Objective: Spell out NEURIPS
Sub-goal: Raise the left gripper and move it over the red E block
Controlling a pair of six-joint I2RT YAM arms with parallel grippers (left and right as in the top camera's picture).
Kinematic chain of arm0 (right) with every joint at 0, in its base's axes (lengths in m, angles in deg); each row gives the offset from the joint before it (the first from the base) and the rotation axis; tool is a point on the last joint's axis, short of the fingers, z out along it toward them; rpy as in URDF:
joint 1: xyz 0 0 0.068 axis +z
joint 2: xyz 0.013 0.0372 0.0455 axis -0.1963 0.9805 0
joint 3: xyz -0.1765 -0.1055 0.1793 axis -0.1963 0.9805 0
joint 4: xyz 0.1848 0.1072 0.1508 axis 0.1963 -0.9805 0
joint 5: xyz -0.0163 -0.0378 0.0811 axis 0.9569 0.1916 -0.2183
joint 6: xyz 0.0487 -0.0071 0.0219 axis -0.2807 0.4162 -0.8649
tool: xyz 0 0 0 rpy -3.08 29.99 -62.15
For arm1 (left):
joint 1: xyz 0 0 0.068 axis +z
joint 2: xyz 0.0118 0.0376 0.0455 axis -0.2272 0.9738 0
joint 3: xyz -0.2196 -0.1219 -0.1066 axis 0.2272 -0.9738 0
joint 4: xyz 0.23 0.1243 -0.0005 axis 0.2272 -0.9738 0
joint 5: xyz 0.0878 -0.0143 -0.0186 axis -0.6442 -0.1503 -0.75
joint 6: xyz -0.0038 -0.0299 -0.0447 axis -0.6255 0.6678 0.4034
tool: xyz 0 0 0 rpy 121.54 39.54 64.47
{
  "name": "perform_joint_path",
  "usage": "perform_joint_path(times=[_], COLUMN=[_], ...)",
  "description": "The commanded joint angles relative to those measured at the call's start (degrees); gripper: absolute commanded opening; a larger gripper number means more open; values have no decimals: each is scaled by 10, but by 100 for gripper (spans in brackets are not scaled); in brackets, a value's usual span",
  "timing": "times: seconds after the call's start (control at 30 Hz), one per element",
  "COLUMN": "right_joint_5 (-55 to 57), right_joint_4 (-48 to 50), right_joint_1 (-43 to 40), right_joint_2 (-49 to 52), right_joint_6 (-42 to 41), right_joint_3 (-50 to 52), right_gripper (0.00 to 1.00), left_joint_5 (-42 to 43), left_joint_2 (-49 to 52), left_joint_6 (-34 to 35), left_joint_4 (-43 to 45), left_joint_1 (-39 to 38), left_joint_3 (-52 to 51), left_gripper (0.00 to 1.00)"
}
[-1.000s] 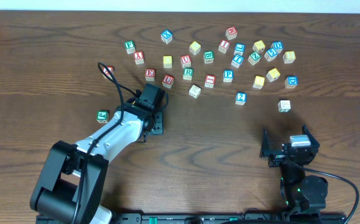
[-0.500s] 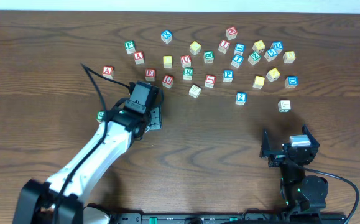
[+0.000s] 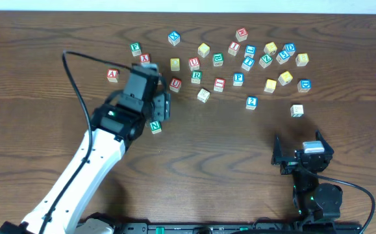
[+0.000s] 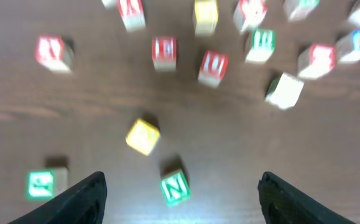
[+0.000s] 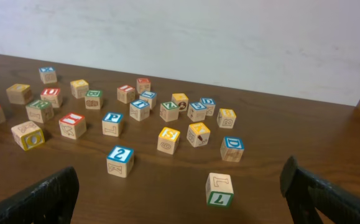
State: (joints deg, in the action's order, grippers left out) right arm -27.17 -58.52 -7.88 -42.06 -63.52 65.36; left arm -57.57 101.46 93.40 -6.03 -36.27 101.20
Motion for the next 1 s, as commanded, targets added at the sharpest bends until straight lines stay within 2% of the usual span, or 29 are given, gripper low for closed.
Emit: perform_joint_path(times=[0.0, 0.23, 0.5, 0.7, 0.97], right_joint_5=[0, 0, 0, 0, 0], right_joint_4=[-3, -3, -3, -3, -3], right_joint_1=[-5, -5, -5, -5, -5], right_joint_2=[-2, -2, -2, -2, -2], right_joint_6=[-9, -9, -8, -9, -8], right_joint_3=[1, 1, 1, 1, 1], right_gripper=[99, 99, 99, 99, 99], left_joint_5=[-19, -5, -4, 2, 13], left_joint_2=[14, 115, 274, 337, 356], left_joint_6=[-27, -62, -70, -78, -95], left_joint_4=[-7, -74, -147, -160, -158], left_joint_1=[28, 75, 80, 80, 80], left_joint_3=[50, 161, 301, 336, 336], left_gripper=[77, 77, 77, 77, 77])
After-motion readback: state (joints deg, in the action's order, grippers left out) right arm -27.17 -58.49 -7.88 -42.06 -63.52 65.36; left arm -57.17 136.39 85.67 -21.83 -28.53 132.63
